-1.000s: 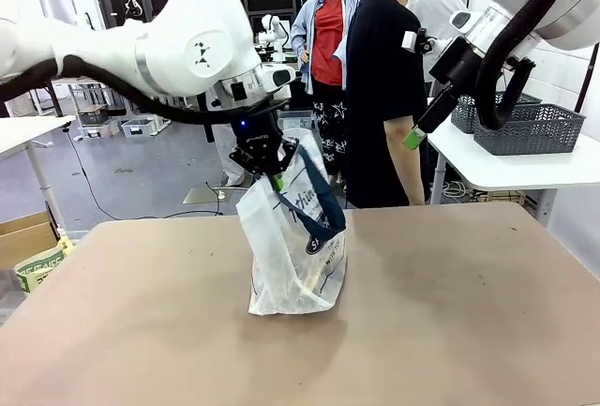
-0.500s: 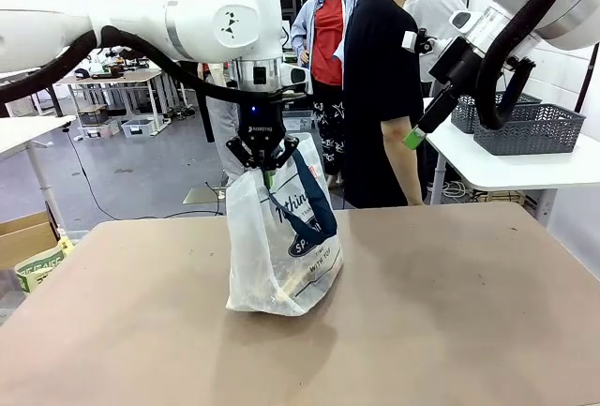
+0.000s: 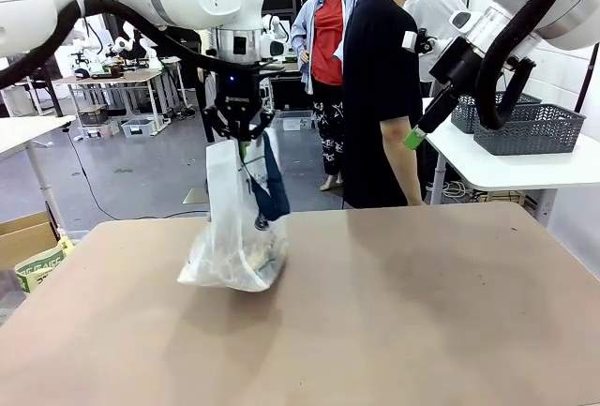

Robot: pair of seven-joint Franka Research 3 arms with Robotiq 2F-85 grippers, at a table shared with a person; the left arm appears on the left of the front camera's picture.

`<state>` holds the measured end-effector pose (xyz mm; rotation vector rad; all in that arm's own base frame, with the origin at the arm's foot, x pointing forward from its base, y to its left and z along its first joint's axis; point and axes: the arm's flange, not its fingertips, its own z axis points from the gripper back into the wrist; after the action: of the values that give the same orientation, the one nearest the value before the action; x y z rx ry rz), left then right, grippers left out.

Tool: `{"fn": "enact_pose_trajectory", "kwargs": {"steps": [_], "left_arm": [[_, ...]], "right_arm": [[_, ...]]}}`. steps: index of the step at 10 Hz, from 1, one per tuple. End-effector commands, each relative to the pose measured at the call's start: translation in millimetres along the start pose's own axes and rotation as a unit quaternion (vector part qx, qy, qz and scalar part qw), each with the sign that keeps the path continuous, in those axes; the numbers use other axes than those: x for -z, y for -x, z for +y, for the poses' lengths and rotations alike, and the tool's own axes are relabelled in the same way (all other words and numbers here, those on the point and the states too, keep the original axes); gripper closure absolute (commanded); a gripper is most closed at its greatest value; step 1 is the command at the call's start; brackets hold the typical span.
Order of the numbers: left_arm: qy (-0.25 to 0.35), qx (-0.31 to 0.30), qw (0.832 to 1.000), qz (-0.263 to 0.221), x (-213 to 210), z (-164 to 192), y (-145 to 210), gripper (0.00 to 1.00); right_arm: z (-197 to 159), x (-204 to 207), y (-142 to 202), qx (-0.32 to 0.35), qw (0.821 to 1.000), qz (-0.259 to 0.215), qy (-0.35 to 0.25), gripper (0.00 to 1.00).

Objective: Transfer purchased items from the store into the shopping bag.
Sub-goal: Move the Reusable shopping bag to the right side of the table.

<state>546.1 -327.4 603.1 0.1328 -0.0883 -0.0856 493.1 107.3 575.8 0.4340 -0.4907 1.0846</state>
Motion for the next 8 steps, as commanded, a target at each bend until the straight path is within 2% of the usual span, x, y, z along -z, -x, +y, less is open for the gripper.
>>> {"fn": "enact_pose_trajectory", "kwargs": {"steps": [1, 3, 5, 8], "left_arm": [[-0.024, -0.026, 0.999, -0.023, -30.8, 23.1, 4.1, 1.0], [-0.037, -0.034, 0.998, -0.034, -38.7, 54.9, 16.5, 1.0], [-0.059, -0.059, 0.994, -0.064, -39.9, 96.6, 30.2, 1.0], [-0.058, -0.084, 0.992, -0.078, -32.9, 156.9, 55.6, 1.0]], "right_arm": [[0.3, 1.0, -1.1, 0.006, 1.0, -0.003, 0.004, 0.0], [0.3, 1.0, -1.1, 0.006, 1.0, -0.003, 0.004, 0.0], [0.3, 1.0, -1.1, 0.006, 1.0, -0.003, 0.004, 0.0], [0.3, 1.0, -1.1, 0.006, 1.0, -0.003, 0.004, 0.0]]}}
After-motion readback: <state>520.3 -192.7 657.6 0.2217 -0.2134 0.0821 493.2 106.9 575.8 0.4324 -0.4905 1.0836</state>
